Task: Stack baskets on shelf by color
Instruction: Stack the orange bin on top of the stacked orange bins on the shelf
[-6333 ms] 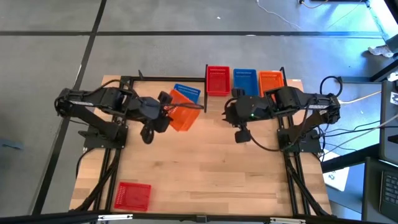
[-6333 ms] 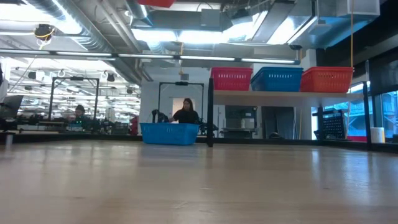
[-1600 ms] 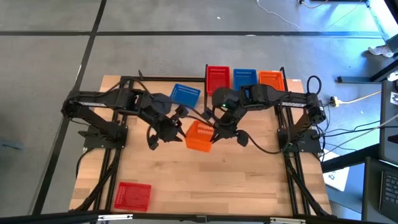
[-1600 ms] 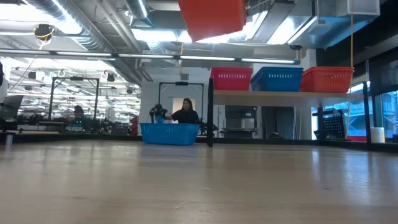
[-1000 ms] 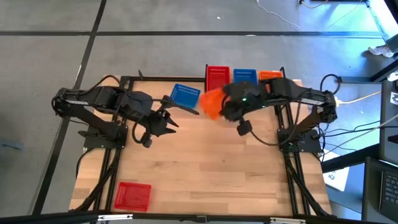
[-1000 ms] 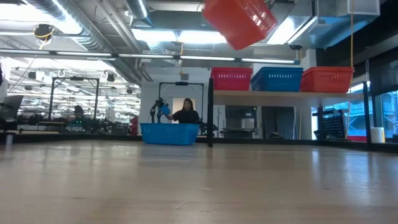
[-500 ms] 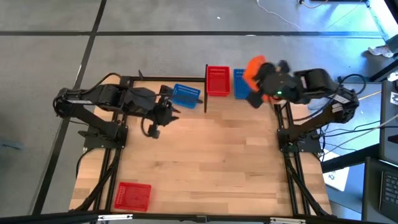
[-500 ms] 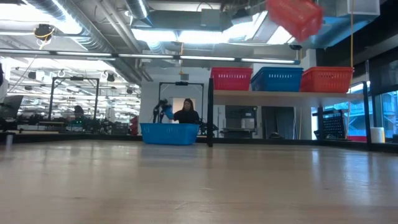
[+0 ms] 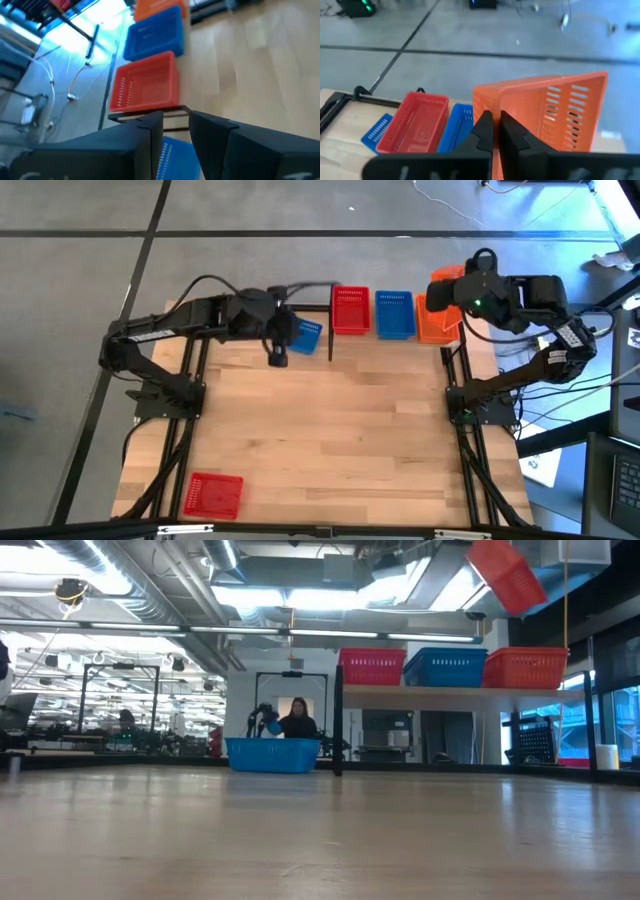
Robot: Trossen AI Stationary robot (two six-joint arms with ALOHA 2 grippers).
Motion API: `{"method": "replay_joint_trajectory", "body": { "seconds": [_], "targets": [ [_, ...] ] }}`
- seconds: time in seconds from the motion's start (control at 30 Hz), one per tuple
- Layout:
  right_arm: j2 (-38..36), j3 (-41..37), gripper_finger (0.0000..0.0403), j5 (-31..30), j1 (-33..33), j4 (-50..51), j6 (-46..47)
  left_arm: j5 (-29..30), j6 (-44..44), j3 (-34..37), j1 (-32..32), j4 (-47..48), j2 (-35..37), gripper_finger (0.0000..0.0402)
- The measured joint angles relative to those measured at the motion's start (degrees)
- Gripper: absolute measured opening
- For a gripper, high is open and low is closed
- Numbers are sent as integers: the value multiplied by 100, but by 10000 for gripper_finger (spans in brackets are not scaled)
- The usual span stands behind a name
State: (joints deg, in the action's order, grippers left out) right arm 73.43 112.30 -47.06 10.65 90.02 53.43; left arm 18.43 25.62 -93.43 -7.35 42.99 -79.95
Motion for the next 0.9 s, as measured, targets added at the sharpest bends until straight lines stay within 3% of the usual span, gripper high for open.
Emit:
{"method": "replay_joint_trajectory", "body": {
  "seconds": [0.2,0.37,0.9],
  "targets": [
    [4,-305,4,882,745,-8,752,-812,-203,0,-352,-302,8,86],
    [7,-773,2,1271,1441,-4,433,-1344,28,0,-433,-310,44,86],
    [9,-1446,2,1579,2324,-4,-127,-1503,200,0,-431,-278,40,86]
  ]
}}
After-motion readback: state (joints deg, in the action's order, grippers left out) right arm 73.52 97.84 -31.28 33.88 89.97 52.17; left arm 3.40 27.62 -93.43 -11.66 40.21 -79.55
